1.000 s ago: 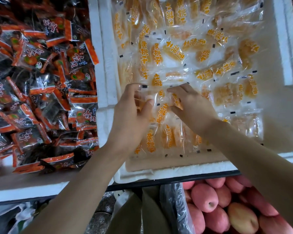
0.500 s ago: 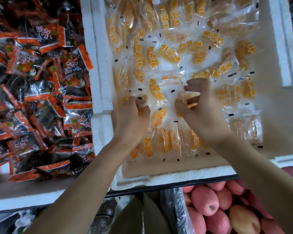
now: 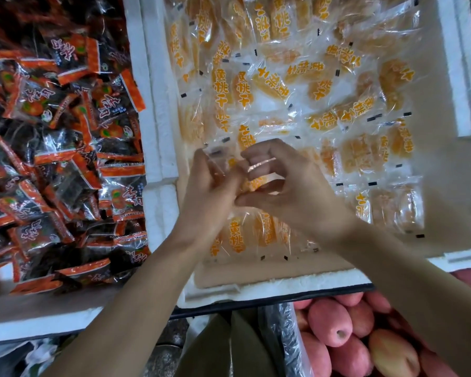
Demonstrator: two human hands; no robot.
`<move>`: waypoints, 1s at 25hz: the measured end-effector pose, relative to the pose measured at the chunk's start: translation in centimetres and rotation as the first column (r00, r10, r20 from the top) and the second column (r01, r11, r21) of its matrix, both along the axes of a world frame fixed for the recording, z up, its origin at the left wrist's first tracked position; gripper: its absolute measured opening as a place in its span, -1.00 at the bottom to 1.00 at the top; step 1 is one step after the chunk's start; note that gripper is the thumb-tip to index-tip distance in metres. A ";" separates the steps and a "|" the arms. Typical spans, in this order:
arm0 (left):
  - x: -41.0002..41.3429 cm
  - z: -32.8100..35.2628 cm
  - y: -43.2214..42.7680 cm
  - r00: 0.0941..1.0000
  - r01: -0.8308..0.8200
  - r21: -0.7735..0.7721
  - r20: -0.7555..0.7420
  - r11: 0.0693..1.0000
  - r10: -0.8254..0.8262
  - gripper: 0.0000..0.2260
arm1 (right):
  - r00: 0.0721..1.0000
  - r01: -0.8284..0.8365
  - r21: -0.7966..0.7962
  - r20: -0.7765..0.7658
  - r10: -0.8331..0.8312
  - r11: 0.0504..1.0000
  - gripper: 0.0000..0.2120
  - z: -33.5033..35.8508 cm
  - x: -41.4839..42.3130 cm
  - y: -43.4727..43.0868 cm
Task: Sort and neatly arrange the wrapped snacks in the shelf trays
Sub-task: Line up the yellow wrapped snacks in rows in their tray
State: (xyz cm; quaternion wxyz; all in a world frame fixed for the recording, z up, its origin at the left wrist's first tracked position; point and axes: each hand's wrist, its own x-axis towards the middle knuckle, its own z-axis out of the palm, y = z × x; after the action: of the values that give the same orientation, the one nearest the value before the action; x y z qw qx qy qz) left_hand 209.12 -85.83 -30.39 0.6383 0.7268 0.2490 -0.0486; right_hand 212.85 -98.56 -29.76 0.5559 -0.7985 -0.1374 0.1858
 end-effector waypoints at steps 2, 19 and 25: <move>0.2 0.6 1.2 0.998 -0.043 0.119 0.046 0.992 0.038 -0.80 | 0.999 0.052 -0.024 0.000 -0.052 0.998 -0.58 -0.5 1.5 -0.2; 0.3 1.7 2.6 0.993 -0.015 0.190 0.114 0.982 -0.007 -0.71 | 0.927 0.104 -0.810 0.289 0.238 0.577 -0.54 -4.1 2.4 -1.3; -0.1 2.0 2.6 0.993 -0.023 0.203 0.121 0.979 -0.002 -0.73 | 0.832 0.140 -0.714 0.461 0.310 0.686 -0.57 -4.5 3.1 -0.2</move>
State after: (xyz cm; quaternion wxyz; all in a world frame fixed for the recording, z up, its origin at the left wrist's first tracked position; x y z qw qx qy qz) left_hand 209.02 -83.21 -28.39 0.5746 0.7886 0.2176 0.0244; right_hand 215.91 -98.73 -34.22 0.1227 -0.9617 -0.2445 0.0149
